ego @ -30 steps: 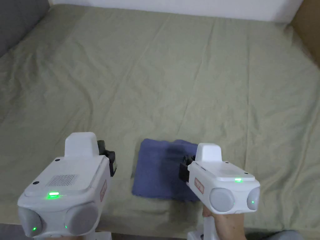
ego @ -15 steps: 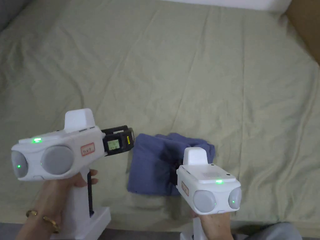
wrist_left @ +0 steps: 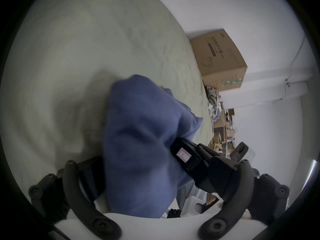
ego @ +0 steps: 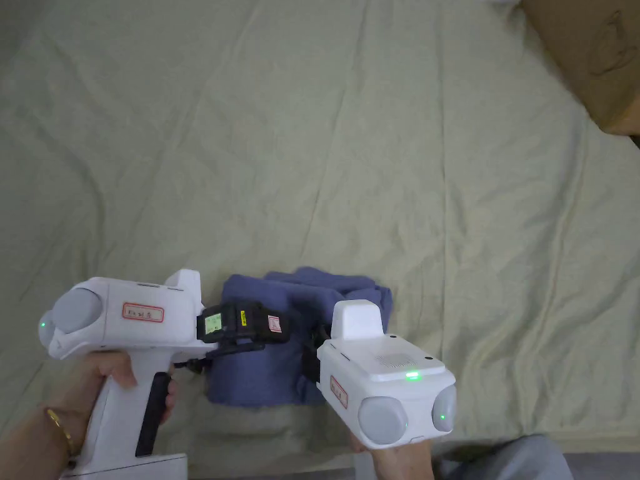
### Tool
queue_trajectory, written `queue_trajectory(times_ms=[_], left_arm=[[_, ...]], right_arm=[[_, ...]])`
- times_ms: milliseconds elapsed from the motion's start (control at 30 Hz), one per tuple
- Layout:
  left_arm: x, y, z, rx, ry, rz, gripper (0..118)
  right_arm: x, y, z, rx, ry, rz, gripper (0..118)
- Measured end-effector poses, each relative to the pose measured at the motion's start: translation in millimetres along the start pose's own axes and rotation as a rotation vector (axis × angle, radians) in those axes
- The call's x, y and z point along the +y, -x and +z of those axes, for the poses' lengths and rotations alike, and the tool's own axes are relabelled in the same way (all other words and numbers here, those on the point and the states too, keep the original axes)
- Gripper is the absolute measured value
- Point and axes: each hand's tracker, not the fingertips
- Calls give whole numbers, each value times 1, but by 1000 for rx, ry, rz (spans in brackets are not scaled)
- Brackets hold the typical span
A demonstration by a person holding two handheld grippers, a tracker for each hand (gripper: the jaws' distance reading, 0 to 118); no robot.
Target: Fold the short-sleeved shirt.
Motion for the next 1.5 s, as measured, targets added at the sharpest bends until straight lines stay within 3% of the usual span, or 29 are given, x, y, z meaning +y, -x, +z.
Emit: queue_trajectory(times_ms=[67, 100, 133, 200, 333, 467, 600, 867, 1000, 1067, 1133, 1200, 1233, 1333, 1433, 1467, 1500], left_arm=[[5, -6, -7, 78, 32, -25, 73], [6, -10, -11, 142, 35, -49, 44], [6, -12, -12, 215, 44, -84, 39], [5, -17, -6, 164, 31, -52, 30], [3, -40, -3, 259, -9, -88, 25], [8, -66, 31, 254, -26, -106, 25], [14, -60, 93, 436, -56, -197, 25], [56, 22, 252, 880, -166, -92, 25], [77, 57, 298, 1109, -167, -38, 26], [85, 71, 309, 1228, -161, -3, 33], [92, 83, 317, 1319, -171, 21, 62], [91, 87, 316, 1418, -215, 4, 80], [91, 86, 315, 1462, -241, -8, 81], [87, 68, 309, 1510, -370, -30, 78], [80, 26, 302, 1464, -572, -104, 65], [78, 5, 298, 1433, -664, -148, 54], [76, -15, 295, 1406, -736, -187, 35]], right_arm=[[1, -4, 2, 18, 0, -14, 0], [2, -6, 5, 27, 1, -22, 0], [4, -9, 11, 39, 0, -35, 0], [8, -15, 27, 47, -16, -48, 0], [14, -32, 73, 16, -100, -34, 0], [22, -49, 122, -44, -214, 1, 0], [29, -61, 153, -60, -261, -8, 0], [38, -55, 155, -55, -289, 1, 0], [39, -44, 140, -47, -256, 1, 0], [39, -37, 135, -44, -245, 0, 0], [38, -38, 129, -41, -233, 9, 0], [39, -35, 125, -38, -219, 14, 0], [40, -33, 123, -38, -214, 16, 0], [43, -34, 122, -36, -211, 22, 0], [50, -36, 131, -32, -237, 31, 0], [53, -38, 135, -34, -253, 38, 0], [57, -39, 139, -38, -267, 44, 0]])
